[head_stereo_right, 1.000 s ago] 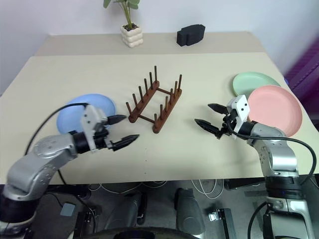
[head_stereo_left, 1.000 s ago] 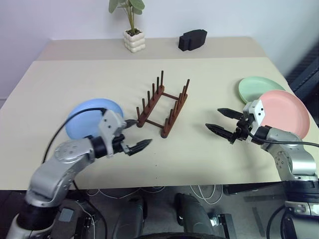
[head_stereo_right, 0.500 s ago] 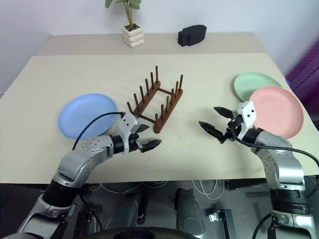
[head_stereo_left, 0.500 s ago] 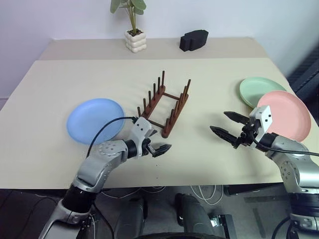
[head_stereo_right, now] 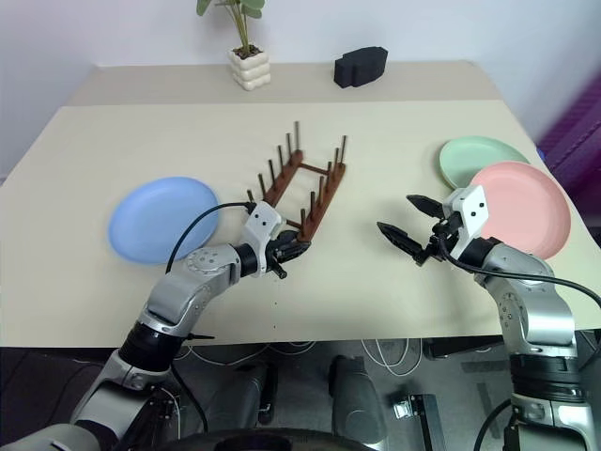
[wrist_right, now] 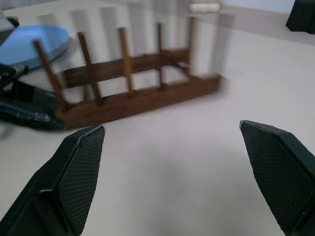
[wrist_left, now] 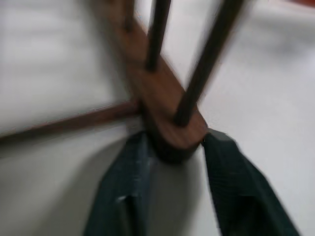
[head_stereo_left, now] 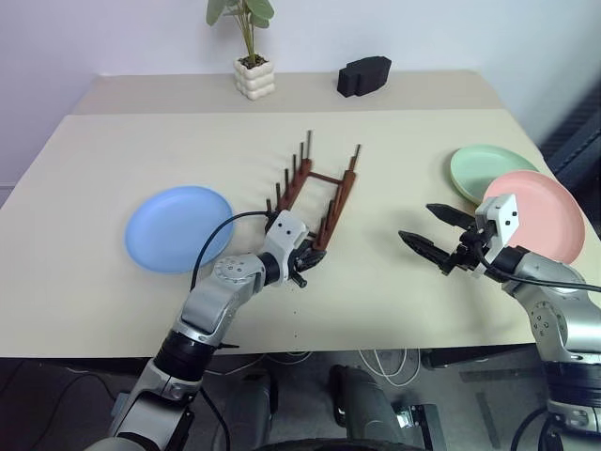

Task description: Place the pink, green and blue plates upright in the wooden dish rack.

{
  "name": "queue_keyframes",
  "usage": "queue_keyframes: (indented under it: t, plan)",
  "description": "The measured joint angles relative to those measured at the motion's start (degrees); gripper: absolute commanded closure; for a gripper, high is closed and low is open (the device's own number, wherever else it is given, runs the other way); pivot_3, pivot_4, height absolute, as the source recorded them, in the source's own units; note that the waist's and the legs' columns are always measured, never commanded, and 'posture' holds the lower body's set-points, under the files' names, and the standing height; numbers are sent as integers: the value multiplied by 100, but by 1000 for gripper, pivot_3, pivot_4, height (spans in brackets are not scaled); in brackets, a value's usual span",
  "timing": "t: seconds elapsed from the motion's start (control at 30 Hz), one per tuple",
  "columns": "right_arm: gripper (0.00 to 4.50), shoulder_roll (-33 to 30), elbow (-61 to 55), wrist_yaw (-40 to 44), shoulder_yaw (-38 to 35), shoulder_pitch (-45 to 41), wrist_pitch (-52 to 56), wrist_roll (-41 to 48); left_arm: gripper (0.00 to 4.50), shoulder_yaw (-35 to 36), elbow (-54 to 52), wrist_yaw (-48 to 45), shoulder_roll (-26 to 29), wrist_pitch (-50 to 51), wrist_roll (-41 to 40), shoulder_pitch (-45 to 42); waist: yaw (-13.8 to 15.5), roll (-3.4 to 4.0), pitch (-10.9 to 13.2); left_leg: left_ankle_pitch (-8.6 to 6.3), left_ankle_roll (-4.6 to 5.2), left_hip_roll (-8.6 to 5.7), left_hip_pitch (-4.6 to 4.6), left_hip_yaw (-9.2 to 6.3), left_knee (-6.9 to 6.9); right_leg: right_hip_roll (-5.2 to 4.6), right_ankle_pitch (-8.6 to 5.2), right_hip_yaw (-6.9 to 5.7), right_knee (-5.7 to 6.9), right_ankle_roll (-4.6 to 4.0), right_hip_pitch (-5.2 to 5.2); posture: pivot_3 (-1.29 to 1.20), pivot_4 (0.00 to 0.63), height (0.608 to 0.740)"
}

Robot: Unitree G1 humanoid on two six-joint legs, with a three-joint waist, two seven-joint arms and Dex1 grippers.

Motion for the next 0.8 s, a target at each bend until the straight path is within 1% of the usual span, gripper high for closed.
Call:
queue_keyframes:
  t: [0.13, 0.27, 0.33, 0.43, 0.53, 0.63, 0.8]
  plan:
    - [0, 0, 0, -10, -4, 28, -7, 1, 3727, -3, 26, -37, 62, -185, 133, 43, -10, 0, 0, 0, 0, 0, 2, 0, -1, -1, 0, 0, 0, 0, 1, 0, 150, 734]
    - [0, 1, 0, -16, -4, 27, -12, 0, 3727, 33, 215, -151, 241, -548, 245, 45, -34, 0, 0, 0, 0, 2, 4, 1, -3, 2, 0, 0, 1, 0, 0, 0, 150, 734]
    - [0, 10, 0, -19, -4, 27, -17, 0, 3727, 93, 263, -406, 429, -760, 232, 70, -32, 0, 0, 0, 0, 3, 3, 1, -4, 2, 0, 0, 1, 0, -1, 0, 150, 734]
    - [0, 24, 0, -25, -4, 36, -33, 0, 3727, 238, 411, -1057, 823, -1185, 153, 82, -22, 1, 0, 0, 0, 4, 2, 2, -3, 1, -1, 0, 0, -2, -1, 0, 150, 734]
    - [0, 27, 0, -30, -3, 79, -50, -2, 3727, 281, 576, -1824, 1066, -1468, -24, -18, 15, 1, 1, 0, 0, 2, -3, 1, -1, -4, -2, -1, -4, -2, -1, 0, 150, 734]
    - [0, 18, -5, -25, -2, 244, -57, -43, 3727, 268, 737, -2599, 1173, -1672, -155, -213, 47, 0, 1, -1, 2, 2, -6, 3, 0, -5, -2, -1, -7, -2, -1, 0, 150, 734]
    - [0, -183, -59, 77, 4, 702, -52, -174, 3727, 248, 1131, -3504, 1261, -2023, -218, -457, 71, 0, 1, -2, 4, 2, -5, 4, 0, -4, -2, 0, -6, -2, -2, 0, 150, 734]
